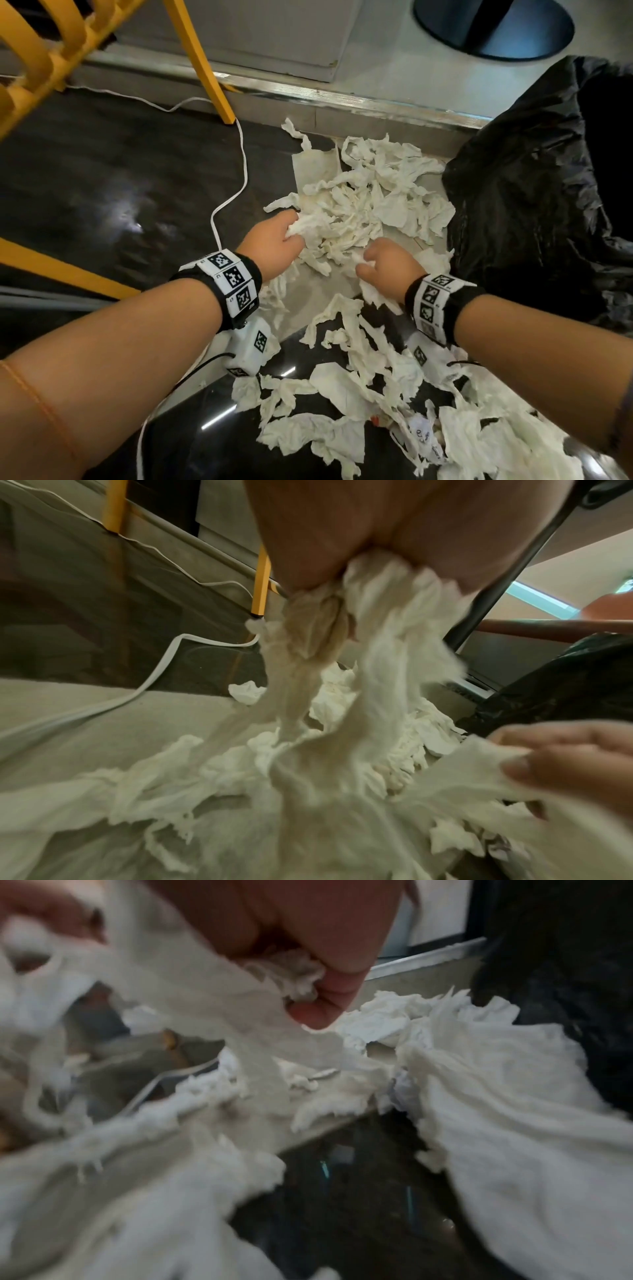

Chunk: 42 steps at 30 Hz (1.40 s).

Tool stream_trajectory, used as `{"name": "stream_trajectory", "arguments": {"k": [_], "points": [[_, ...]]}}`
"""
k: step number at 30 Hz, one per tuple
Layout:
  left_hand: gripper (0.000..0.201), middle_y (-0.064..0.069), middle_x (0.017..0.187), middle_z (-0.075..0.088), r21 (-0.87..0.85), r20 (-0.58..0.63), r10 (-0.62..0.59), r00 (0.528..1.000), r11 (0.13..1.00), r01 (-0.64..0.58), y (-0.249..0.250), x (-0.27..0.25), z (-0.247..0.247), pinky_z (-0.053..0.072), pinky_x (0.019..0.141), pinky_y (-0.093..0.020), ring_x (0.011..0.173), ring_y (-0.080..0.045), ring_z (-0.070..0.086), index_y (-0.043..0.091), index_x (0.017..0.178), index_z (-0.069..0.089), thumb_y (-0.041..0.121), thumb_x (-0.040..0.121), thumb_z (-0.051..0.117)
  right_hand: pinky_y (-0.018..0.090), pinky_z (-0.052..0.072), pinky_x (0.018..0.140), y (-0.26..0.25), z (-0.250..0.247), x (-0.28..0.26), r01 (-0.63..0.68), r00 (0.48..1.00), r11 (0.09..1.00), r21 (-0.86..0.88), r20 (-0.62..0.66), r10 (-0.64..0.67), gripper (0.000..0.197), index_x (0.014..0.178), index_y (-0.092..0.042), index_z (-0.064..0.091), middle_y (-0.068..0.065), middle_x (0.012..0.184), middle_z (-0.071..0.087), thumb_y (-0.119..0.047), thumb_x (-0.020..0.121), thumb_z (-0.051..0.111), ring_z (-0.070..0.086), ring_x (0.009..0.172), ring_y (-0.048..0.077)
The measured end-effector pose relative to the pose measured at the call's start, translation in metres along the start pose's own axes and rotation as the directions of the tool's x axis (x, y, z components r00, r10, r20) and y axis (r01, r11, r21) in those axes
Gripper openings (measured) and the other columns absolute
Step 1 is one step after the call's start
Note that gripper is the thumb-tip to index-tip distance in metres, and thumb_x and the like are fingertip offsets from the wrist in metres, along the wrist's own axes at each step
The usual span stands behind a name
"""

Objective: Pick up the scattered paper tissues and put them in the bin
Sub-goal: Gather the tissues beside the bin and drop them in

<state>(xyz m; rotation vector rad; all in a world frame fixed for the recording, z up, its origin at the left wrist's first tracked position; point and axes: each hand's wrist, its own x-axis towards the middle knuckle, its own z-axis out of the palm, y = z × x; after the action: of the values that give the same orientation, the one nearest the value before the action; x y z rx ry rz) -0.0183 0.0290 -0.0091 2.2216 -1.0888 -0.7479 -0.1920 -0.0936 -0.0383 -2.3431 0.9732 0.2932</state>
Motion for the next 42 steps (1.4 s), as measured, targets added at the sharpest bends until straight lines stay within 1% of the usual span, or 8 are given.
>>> {"name": "stream_trajectory", "arguments": {"k": [6,11,17,23,28,31,34,42], "points": [[0.043,-0.013,0.074,0.058,0.196,0.066,-0.033,0.997,0.980,0.019,0.000,0.006,-0.002,0.035,0.062,-0.031,0.075,-0.029,0.054,0.008,0.079,0.059,0.050,0.087,0.053,0.020,0.037,0.039,-0.010,-0.008,-0.001,-0.031,0.994,0.928,0.372,-0.086,0.067,0.009,0.091,-0.019,0.045,0.006,0.069,0.051,-0.018,0.089,0.053,0.043,0.047,0.016],[0.060,-0.005,0.051,0.034,0.298,0.071,-0.053,0.996,0.954,0.030,0.011,0.003,-0.010,0.026,0.053,-0.035,0.050,-0.020,0.035,0.011,0.052,0.029,0.055,0.092,0.035,0.037,0.050,0.085,-0.014,0.033,-0.003,0.266,0.953,0.956,-0.122,0.186,-0.241,0.045,0.133,-0.035,0.036,0.007,0.119,0.054,-0.037,0.091,0.052,0.057,0.101,0.026],[0.059,-0.012,0.059,0.046,0.198,0.078,-0.077,0.994,0.978,0.061,0.015,0.001,-0.016,0.037,0.060,-0.036,0.058,-0.025,0.046,0.006,0.056,0.041,0.051,0.094,0.033,0.038,0.042,0.071,-0.010,0.057,-0.001,0.397,0.896,0.772,-0.496,0.391,-0.210,0.032,0.123,-0.014,0.051,0.015,0.110,0.042,-0.024,0.093,0.046,0.052,0.098,0.036],[0.011,-0.006,0.066,0.052,0.188,0.030,-0.035,0.999,0.982,0.029,0.009,0.000,-0.018,0.038,0.053,-0.031,0.056,-0.022,0.046,0.012,0.076,0.052,0.020,0.082,0.055,0.028,0.045,0.065,-0.026,0.000,-0.001,0.161,0.968,0.987,0.001,0.196,-0.158,0.016,0.100,-0.017,0.051,0.001,0.089,0.053,-0.022,0.086,0.056,0.051,0.073,0.018],[0.006,-0.001,0.082,0.063,0.154,0.016,-0.030,0.999,0.988,0.027,-0.003,0.001,-0.027,0.040,0.055,-0.028,0.059,-0.017,0.053,0.027,0.085,0.052,0.024,0.088,0.056,0.027,0.040,0.047,-0.053,-0.109,-0.041,0.205,0.978,0.858,0.471,-0.125,-0.165,0.024,0.096,-0.023,0.063,-0.006,0.080,0.067,-0.009,0.086,0.047,0.044,0.048,0.018],[0.017,0.003,0.070,0.061,0.125,-0.014,-0.012,1.000,0.992,0.014,0.012,0.010,-0.028,0.038,0.058,-0.028,0.064,-0.014,0.054,0.028,0.072,0.057,0.035,0.087,0.059,0.031,0.048,0.066,-0.048,-0.195,-0.080,0.394,0.875,0.733,0.555,-0.470,-0.115,0.018,0.069,-0.012,0.066,-0.001,0.071,0.065,-0.011,0.082,0.053,0.057,0.062,0.017],[0.026,0.005,0.063,0.059,0.110,-0.032,0.016,0.999,0.994,-0.012,0.033,0.021,-0.027,0.037,0.055,-0.027,0.063,-0.012,0.054,0.022,0.067,0.059,0.037,0.088,0.057,0.012,0.037,0.052,-0.026,-0.264,-0.127,0.510,0.663,0.687,0.518,-0.745,0.070,0.027,0.062,-0.009,0.052,-0.007,0.050,0.045,-0.017,0.087,0.059,0.044,0.048,0.000],[0.030,-0.002,0.068,0.060,0.082,0.011,0.066,0.998,0.994,-0.067,0.076,0.041,-0.018,0.045,0.067,-0.034,0.071,-0.022,0.057,0.018,0.068,0.058,0.040,0.089,0.054,0.020,0.040,0.052,0.068,-0.336,-0.176,0.288,0.268,0.855,0.431,-0.893,0.360,0.020,0.059,-0.028,0.049,-0.010,0.060,0.049,-0.031,0.077,0.057,0.049,0.055,0.002]]}}
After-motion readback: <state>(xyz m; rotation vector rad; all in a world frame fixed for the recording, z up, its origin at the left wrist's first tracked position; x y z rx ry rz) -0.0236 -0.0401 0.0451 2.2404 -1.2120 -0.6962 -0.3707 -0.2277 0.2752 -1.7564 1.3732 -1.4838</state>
